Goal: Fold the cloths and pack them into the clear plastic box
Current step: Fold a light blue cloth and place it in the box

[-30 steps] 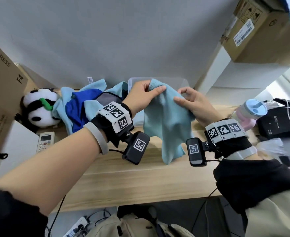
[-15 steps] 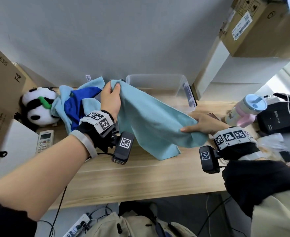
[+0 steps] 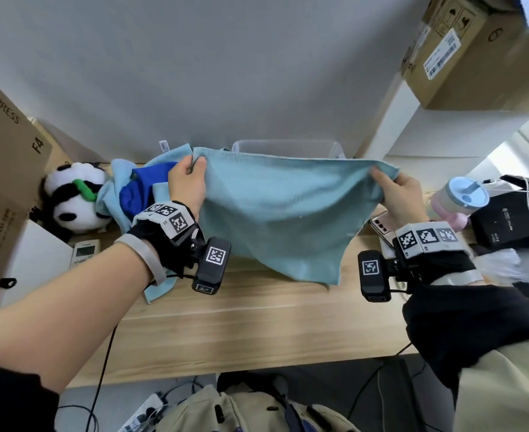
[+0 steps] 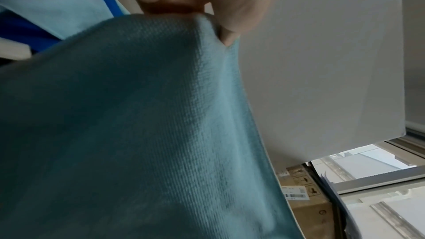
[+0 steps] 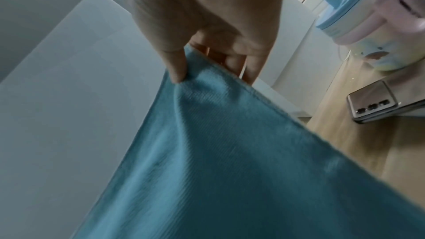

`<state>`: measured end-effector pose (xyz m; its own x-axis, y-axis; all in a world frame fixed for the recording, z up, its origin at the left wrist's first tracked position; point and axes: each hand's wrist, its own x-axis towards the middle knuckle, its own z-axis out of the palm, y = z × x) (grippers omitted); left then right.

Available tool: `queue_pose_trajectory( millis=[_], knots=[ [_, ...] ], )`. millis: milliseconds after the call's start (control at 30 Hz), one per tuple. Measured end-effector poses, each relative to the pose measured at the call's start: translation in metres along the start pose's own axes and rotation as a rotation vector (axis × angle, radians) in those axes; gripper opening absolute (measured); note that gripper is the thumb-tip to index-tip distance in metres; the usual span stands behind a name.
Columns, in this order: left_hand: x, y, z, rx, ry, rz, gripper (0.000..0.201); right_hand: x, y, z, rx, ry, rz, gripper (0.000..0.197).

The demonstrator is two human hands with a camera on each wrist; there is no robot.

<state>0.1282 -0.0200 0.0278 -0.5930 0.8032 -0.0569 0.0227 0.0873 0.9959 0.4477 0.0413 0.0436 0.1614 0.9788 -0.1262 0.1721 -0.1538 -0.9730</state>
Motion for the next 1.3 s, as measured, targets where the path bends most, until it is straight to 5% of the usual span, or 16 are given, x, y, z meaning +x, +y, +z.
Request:
queue_pose_trajectory(
  millis=[133, 267, 333, 467, 600, 767, 967, 1300],
  knots=[
    [0.002, 0.027, 0.004, -0.172, -0.055, -0.017, 0.019, -0.002, -0.024, 0.0, 0.16, 0.086, -0.083, 0.022],
    [-0.002, 0.041, 0.002, -0.295, -0.123, -0.04, 0.023, -0.019, -0.04, -0.006, 0.273, 0.032, -0.104, 0.037],
    [-0.005, 0.033, -0.004, -0.313, -0.159, -0.088, 0.022, -0.025, -0.032, -0.011, 0.247, -0.031, -0.049, 0.03],
    [-0.019, -0.017, -0.012, -0.114, -0.324, -0.233, 0.016, -0.035, 0.008, -0.016, 0.04, -0.194, 0.177, 0.022],
    [-0.036, -0.082, -0.023, 0.239, -0.446, -0.307, 0.014, -0.037, 0.074, -0.018, -0.262, -0.296, 0.389, 0.038],
    [-0.063, -0.137, -0.037, 0.436, -0.466, -0.416, 0.015, -0.046, 0.16, -0.022, -0.571, -0.399, 0.574, 0.054],
    [-0.076, -0.171, -0.042, 0.41, -0.412, -0.58, 0.027, -0.068, 0.175, -0.021, -0.477, -0.313, 0.71, 0.031],
    [-0.078, -0.187, -0.033, 0.563, -0.369, -0.627, 0.027, -0.073, 0.195, -0.022, -0.507, -0.211, 0.759, 0.035]
  ],
)
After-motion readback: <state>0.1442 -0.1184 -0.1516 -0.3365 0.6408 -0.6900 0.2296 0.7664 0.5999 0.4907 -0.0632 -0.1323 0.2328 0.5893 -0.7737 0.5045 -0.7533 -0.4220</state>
